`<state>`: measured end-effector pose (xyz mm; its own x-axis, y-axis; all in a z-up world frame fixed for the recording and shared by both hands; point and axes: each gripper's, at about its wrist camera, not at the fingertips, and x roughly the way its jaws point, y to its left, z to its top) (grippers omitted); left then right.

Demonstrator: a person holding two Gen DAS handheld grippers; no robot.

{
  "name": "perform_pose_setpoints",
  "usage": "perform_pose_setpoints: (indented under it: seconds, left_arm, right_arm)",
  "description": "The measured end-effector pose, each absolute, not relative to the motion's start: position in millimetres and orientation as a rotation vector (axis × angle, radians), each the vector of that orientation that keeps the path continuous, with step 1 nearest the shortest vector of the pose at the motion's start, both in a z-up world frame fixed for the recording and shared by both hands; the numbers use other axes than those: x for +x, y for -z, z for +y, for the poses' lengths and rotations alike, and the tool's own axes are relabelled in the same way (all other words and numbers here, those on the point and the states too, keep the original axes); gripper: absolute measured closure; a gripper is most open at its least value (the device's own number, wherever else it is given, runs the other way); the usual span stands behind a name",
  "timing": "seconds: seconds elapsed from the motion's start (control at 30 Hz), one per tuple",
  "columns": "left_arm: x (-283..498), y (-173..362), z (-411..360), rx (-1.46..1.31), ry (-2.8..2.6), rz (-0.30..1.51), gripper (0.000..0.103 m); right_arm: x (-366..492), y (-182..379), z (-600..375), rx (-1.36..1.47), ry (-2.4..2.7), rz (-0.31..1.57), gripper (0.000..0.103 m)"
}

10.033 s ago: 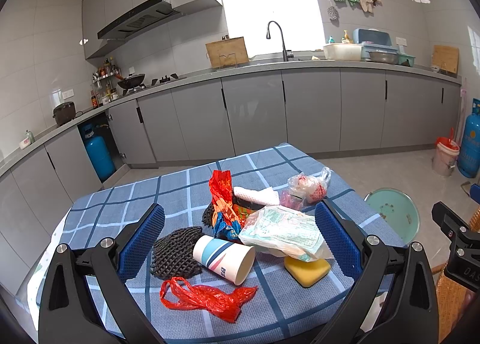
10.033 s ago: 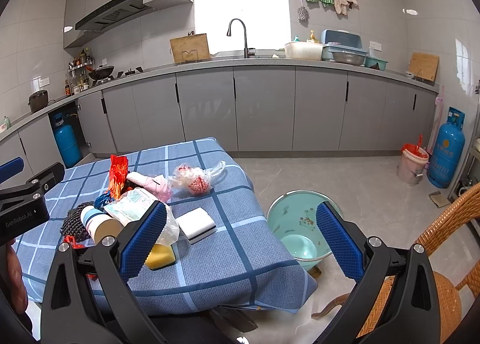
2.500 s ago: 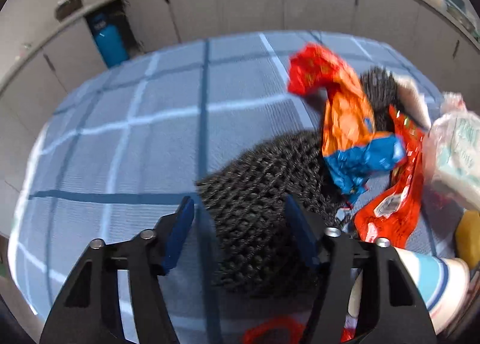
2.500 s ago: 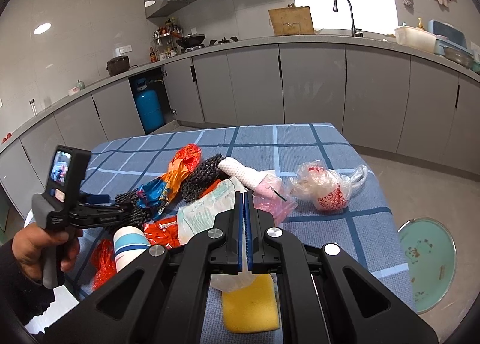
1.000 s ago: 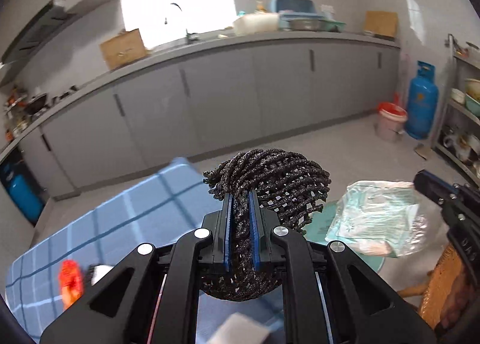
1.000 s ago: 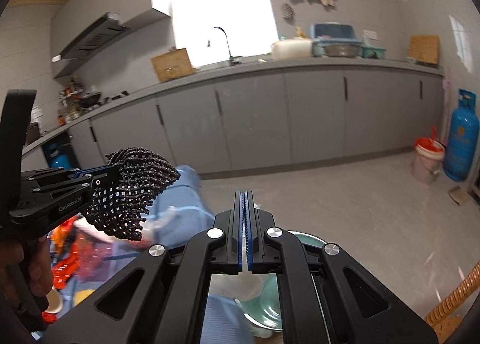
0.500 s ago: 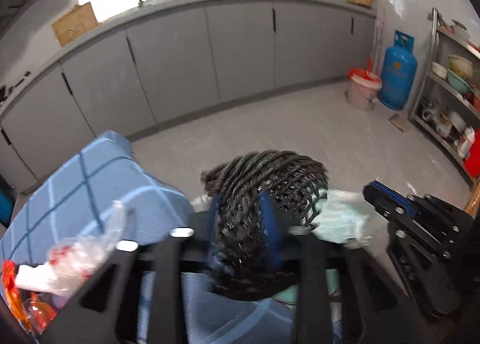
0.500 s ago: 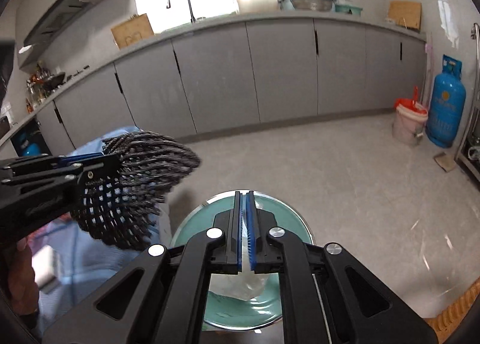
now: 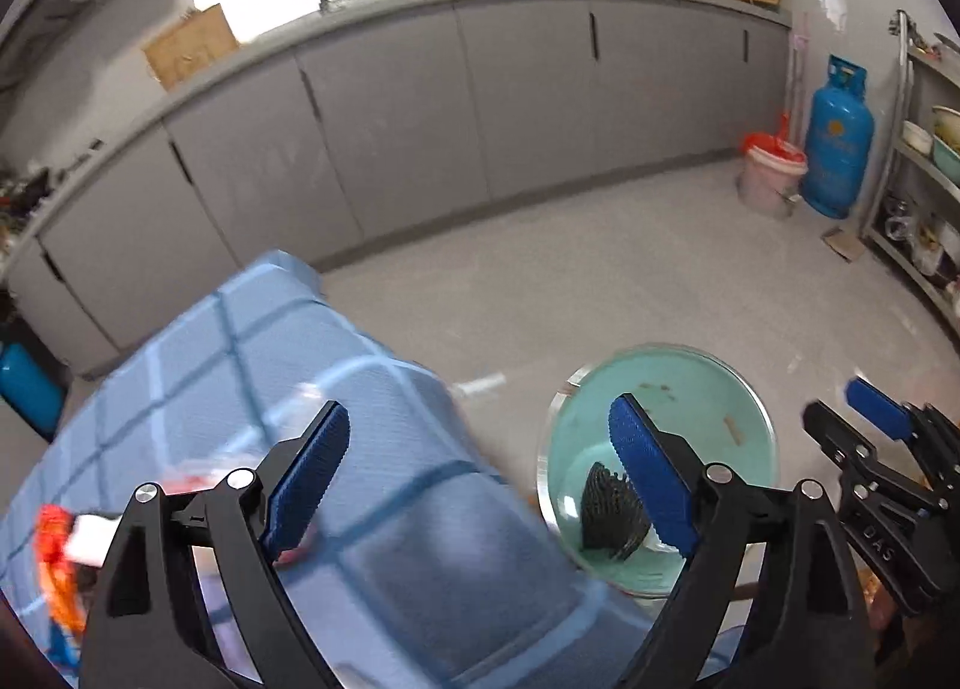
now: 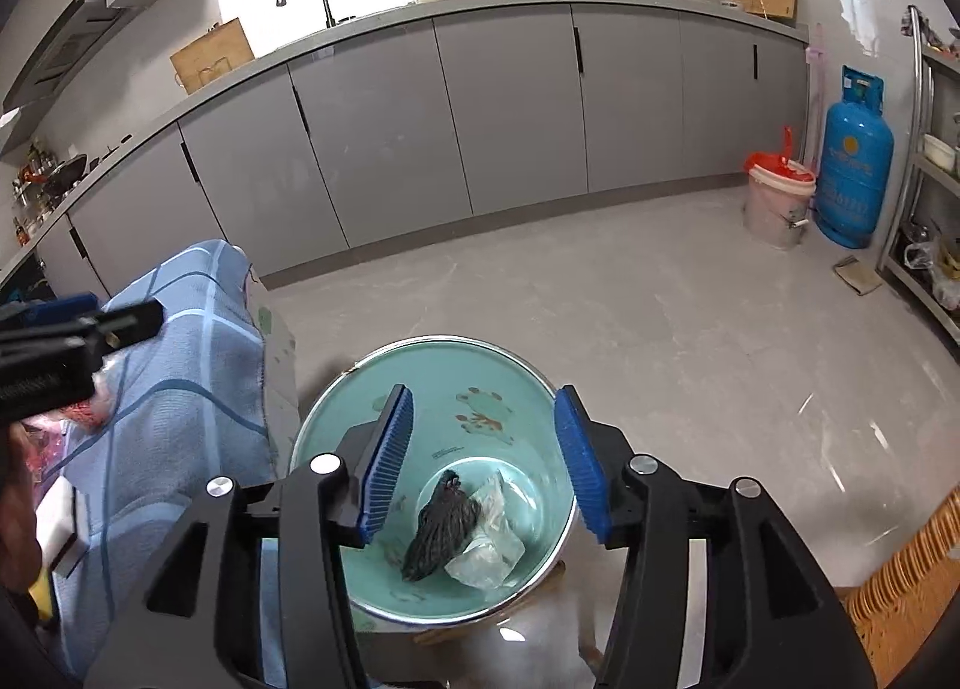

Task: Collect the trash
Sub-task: 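Return both tools to the table over the paper cup and yellow sponge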

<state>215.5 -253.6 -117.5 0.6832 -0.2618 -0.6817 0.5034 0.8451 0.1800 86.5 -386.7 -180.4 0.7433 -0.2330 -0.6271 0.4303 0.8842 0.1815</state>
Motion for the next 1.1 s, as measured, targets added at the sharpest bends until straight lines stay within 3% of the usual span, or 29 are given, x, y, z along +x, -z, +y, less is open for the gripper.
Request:
perform_pose_setpoints:
  seconds: [0.47, 0.8, 0.97, 1.1]
  left_arm:
    - [186.5, 49.5, -78.2, 0.366, 0.090, 0.575, 0.009]
    - [137.4, 71.7, 68.9, 0.314, -0.167, 0.671, 0.009]
    - [108.4, 89.1, 107.8, 0.288, -0.220, 0.730, 0.009]
    - [86.1, 96.7, 119.0, 0.258, -0.223, 0.750, 0.009]
  right_arm:
    - [87.6, 130.1, -270.7, 0.242, 0.110, 0.593, 0.043]
    - [77.3, 115.3, -167.8, 0.147, -0.095, 0.601, 0.034]
    - [69.5, 117.2, -135.1, 0.104, -0.151, 0.615, 0.033]
    - [60.9, 116.6, -115.5, 0.063, -0.181, 0.619, 0.027]
